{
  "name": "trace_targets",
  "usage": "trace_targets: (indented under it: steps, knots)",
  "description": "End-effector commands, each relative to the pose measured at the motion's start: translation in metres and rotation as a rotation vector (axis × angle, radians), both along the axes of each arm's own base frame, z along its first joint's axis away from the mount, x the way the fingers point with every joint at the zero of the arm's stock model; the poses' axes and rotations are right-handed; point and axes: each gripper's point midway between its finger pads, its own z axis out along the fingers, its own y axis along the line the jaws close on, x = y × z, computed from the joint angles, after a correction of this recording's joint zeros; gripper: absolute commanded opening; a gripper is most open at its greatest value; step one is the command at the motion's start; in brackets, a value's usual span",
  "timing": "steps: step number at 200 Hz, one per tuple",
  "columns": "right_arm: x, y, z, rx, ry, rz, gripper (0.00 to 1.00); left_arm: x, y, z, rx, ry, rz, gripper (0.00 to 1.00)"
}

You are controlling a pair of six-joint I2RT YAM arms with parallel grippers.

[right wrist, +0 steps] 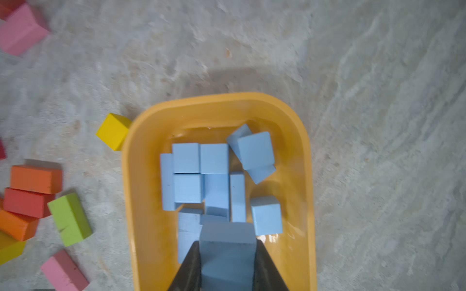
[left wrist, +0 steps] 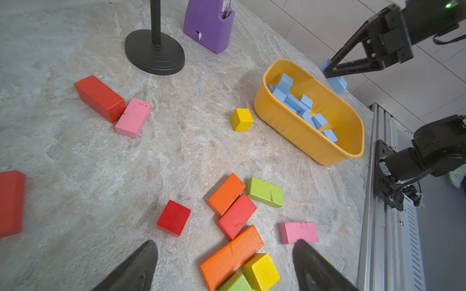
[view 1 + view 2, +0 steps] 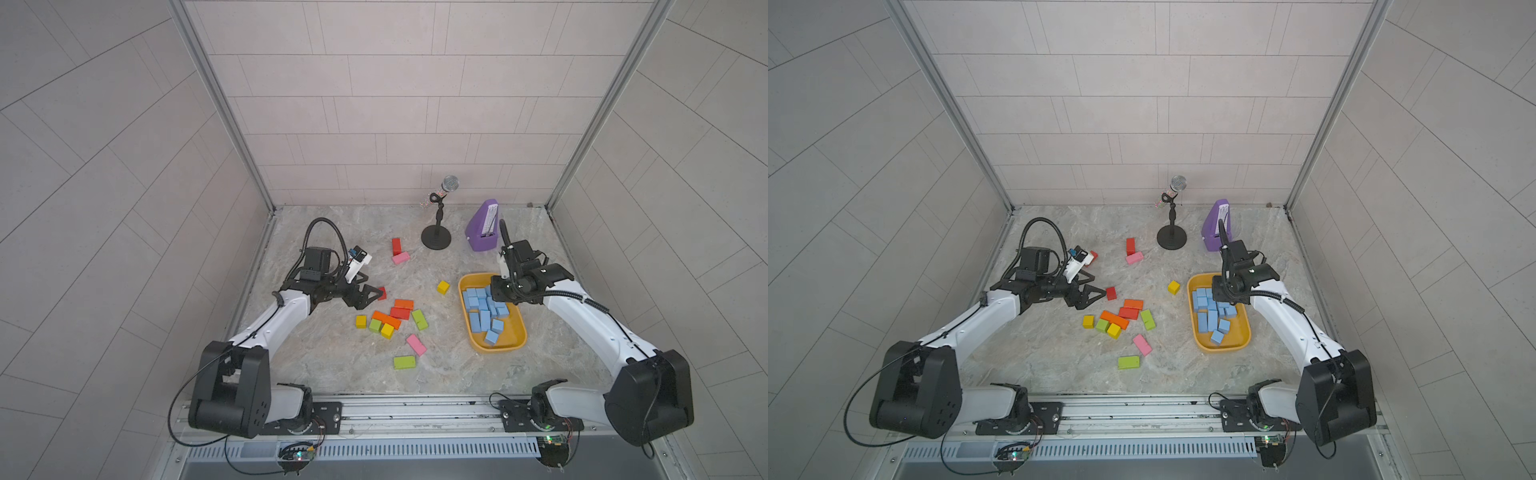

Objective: Pick out the blue building blocks
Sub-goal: Pick up the building block from the center of the board, then place the building block in the storage box, then move the storage box to the center of the board.

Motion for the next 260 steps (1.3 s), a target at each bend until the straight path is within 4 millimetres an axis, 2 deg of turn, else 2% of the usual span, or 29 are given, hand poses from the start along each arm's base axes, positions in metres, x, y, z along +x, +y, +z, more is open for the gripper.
trace_targets:
  steps: [1, 39, 63, 97, 137, 165, 193, 220, 260]
  knots:
    - [-0.019, -0.011, -0.012, -0.036, 0.099, 0.039, 0.23, -0.002, -0.001, -0.001, 0.009, -0.029, -0.021, 0.88]
    - [-0.026, -0.017, -0.015, -0.048, 0.143, 0.017, 0.28, -0.002, -0.001, -0.001, 0.008, -0.023, -0.021, 0.88]
    - [-0.03, -0.014, -0.012, -0.021, 0.14, 0.002, 0.41, -0.001, 0.0, -0.001, 0.013, -0.026, -0.017, 0.88]
    - [-0.028, -0.032, -0.008, -0.019, 0.122, -0.081, 0.5, -0.001, 0.0, -0.001, 0.012, -0.025, -0.017, 0.88]
    - [0.003, -0.042, -0.018, 0.225, 0.038, -0.183, 0.58, 0.0, 0.0, 0.0, 0.013, -0.024, -0.009, 0.88]
    - [0.019, -0.046, -0.029, 0.258, 0.059, -0.186, 0.59, 0.001, 0.001, 0.001, 0.017, -0.028, -0.004, 0.88]
    - [0.023, -0.017, -0.04, 0.399, 0.097, -0.119, 0.59, 0.0, 0.002, 0.0, 0.024, -0.026, -0.004, 0.88]
    - [0.012, 0.014, -0.047, 0.355, 0.151, -0.031, 0.59, 0.001, 0.002, -0.002, 0.026, -0.024, -0.002, 0.88]
    - [0.013, 0.074, -0.032, 0.438, 0.085, 0.019, 0.59, 0.001, 0.002, -0.001, 0.02, -0.02, 0.0, 0.88]
